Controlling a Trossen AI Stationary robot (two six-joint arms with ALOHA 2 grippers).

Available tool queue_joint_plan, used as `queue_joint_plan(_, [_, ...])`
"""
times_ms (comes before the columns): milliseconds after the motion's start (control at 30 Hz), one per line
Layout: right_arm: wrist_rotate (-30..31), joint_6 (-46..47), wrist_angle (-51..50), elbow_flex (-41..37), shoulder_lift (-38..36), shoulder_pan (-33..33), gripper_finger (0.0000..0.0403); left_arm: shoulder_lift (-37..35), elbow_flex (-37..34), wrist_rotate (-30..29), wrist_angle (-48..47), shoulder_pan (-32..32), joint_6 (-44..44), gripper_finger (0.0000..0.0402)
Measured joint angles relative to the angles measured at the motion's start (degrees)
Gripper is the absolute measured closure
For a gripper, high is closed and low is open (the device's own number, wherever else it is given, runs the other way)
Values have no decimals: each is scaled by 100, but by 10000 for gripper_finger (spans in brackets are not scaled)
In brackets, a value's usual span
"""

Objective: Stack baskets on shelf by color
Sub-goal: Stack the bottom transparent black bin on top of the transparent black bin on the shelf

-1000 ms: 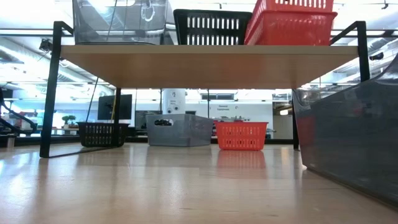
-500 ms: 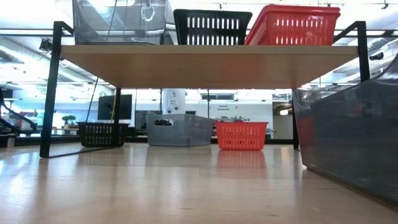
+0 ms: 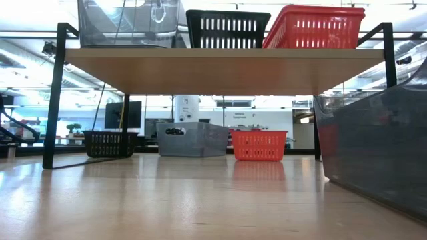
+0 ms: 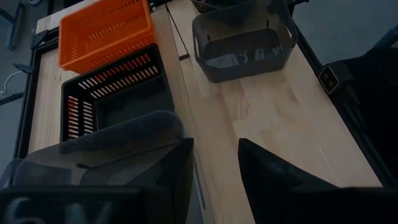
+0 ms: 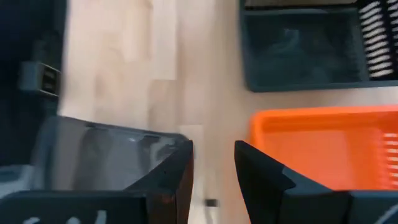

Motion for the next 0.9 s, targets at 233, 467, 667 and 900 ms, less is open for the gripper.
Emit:
queue_joint_plan(233, [-486, 167, 710, 9, 323, 380, 279, 2, 0, -64, -38, 3, -157, 269])
queue_joint_plan(467, [-1289, 465, 1139, 7, 1321, 684, 279, 4, -2, -70, -77, 4, -439, 269])
queue_joint_plan(667, [-1993, 1266, 1188, 4, 1986, 831, 278, 4, -2, -72, -79, 4, -441, 269])
queue_joint_plan(900, [-2584, 2502, 1379, 2, 2159, 961, 278, 4, -2, -74, -227, 4, -383, 269])
